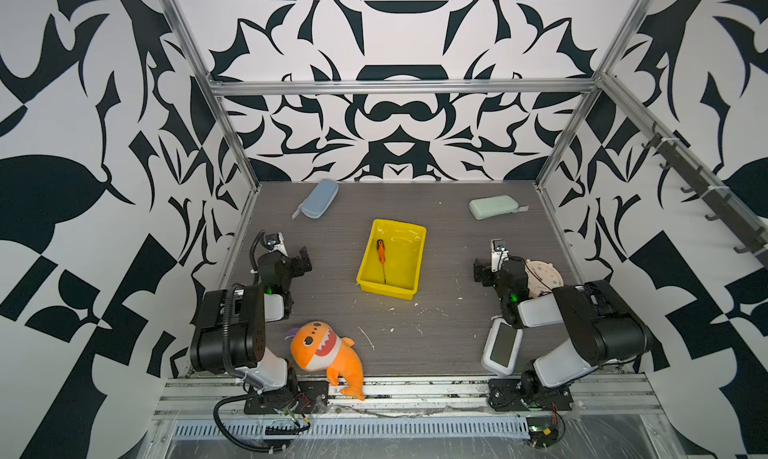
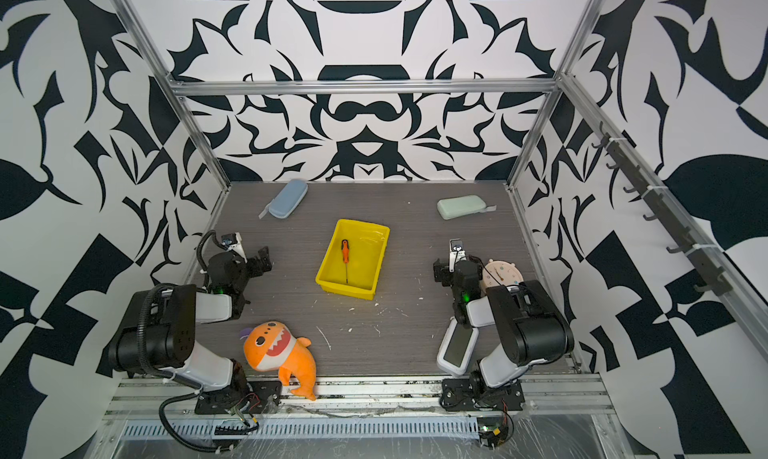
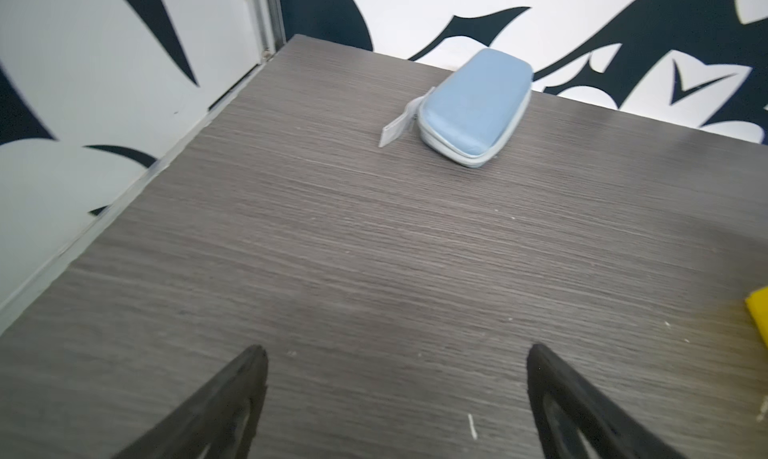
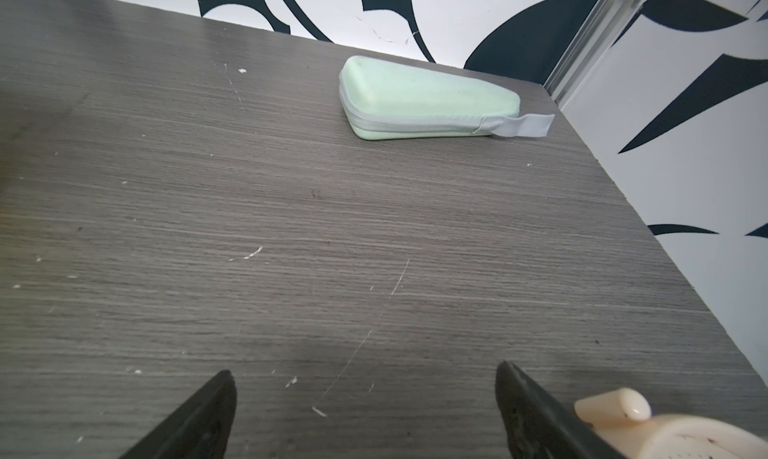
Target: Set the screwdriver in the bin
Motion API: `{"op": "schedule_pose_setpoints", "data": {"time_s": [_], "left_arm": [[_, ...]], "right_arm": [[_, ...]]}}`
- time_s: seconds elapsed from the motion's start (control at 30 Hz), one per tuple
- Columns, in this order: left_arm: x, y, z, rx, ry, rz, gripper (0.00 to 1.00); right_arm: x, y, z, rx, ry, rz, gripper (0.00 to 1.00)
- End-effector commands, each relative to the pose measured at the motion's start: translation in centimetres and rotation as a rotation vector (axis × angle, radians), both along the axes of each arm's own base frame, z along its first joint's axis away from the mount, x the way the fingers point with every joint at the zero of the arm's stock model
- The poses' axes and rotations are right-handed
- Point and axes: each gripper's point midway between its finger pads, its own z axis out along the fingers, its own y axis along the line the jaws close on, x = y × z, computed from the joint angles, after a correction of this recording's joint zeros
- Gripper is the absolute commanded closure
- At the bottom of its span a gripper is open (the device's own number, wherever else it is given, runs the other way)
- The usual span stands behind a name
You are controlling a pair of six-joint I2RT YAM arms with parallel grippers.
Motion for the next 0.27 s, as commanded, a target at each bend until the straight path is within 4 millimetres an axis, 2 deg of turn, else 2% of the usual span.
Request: {"op": "schedule_pose_setpoints", "data": {"time_s": [0.0,0.23], "left_arm": [[0.5,-0.7,0.7,0.011,-0.015,-0.046,0.00],[0.5,-0.7,0.7,0.012,-0.017,-0.046,0.00]], "right_arm": [[1.3,0.3,2.0,0.016,-0.065,0.007,0.00],[1.6,-1.0,1.8,0.069,-0.039,-0.020,0.00]]}}
